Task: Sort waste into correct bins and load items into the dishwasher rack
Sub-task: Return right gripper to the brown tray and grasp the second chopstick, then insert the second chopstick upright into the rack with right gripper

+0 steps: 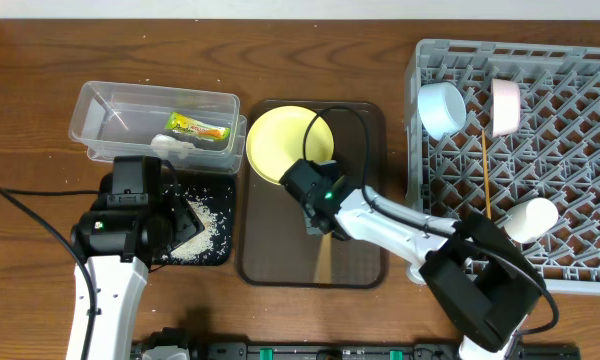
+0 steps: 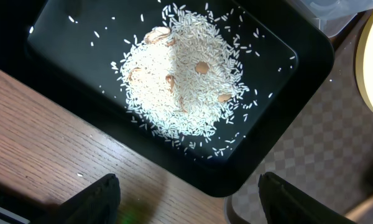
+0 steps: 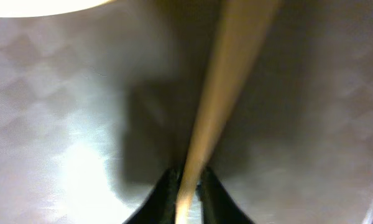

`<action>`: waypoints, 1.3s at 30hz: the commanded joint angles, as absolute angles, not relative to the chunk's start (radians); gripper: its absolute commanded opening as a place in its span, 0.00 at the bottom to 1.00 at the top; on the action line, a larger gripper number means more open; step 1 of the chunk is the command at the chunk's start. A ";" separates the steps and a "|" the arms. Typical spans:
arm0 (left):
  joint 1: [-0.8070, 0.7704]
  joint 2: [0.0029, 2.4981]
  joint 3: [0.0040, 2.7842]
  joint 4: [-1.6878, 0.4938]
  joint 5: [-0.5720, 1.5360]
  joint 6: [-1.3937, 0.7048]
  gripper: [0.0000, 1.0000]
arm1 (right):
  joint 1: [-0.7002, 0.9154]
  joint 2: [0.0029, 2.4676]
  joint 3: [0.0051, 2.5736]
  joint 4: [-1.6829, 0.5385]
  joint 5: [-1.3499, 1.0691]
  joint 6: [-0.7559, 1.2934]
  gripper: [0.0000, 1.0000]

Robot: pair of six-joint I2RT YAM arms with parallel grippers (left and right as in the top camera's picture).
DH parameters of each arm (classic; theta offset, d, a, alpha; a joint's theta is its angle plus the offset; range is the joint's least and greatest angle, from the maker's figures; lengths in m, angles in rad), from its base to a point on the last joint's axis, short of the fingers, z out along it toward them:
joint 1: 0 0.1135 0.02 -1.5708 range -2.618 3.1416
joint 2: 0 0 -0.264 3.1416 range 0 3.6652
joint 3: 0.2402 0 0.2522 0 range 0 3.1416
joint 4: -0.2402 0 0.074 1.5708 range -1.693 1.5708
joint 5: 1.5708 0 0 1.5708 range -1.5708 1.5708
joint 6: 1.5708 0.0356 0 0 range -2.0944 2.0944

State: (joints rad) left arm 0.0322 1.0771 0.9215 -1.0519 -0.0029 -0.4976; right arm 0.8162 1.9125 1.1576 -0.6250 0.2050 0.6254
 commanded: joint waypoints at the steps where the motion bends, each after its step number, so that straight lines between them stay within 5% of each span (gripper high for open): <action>1: 0.038 1.072 0.915 -1.059 -0.008 -0.503 0.74 | 0.765 1.909 1.149 -0.657 0.234 0.636 0.04; 8: 0.038 1.072 0.915 -1.059 -0.008 -0.503 0.74 | 0.682 1.833 1.150 -0.700 0.236 0.616 0.01; 24: 0.038 1.072 0.915 -1.058 -0.008 -0.503 0.74 | 0.292 1.390 1.151 -0.839 0.118 0.127 0.01; 39: 0.038 1.072 0.915 -1.058 -0.008 -0.503 0.74 | -0.031 1.411 1.151 -0.890 0.097 -0.092 0.01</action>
